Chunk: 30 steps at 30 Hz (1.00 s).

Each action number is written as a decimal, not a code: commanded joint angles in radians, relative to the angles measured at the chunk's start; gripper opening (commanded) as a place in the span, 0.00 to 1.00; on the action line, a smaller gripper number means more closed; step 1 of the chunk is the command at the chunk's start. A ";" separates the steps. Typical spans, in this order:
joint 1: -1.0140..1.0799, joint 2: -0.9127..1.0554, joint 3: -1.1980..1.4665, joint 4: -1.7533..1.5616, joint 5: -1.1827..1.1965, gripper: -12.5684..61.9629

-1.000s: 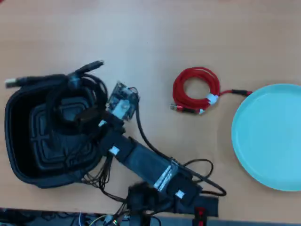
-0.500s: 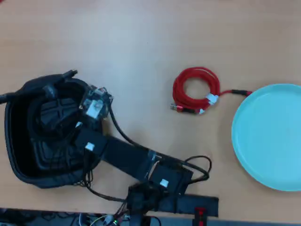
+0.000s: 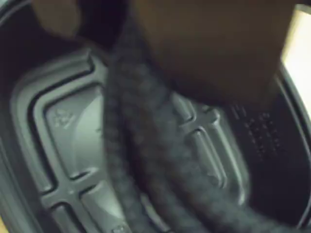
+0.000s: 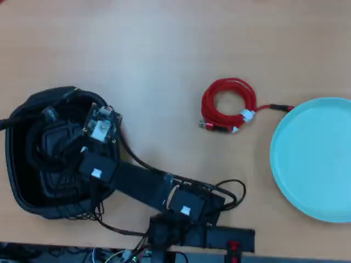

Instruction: Put a black charging cable in a black bowl and put a red charging cable in a green bowl

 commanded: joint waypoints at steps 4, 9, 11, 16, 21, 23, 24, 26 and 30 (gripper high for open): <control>-0.026 0.002 -0.041 -0.141 -0.028 0.10; -0.031 0.002 -0.038 -0.143 -0.028 0.14; -0.038 0.002 -0.035 -0.143 -0.026 0.20; -0.078 0.002 -0.032 -0.143 -0.026 0.30; -0.103 0.002 -0.032 -0.143 -0.025 0.39; -0.107 0.002 -0.032 -0.143 -0.025 0.43; -0.107 0.002 -0.032 -0.143 -0.025 0.45; -0.107 0.002 -0.032 -0.143 -0.025 0.47; -0.107 0.002 -0.032 -0.143 -0.025 0.47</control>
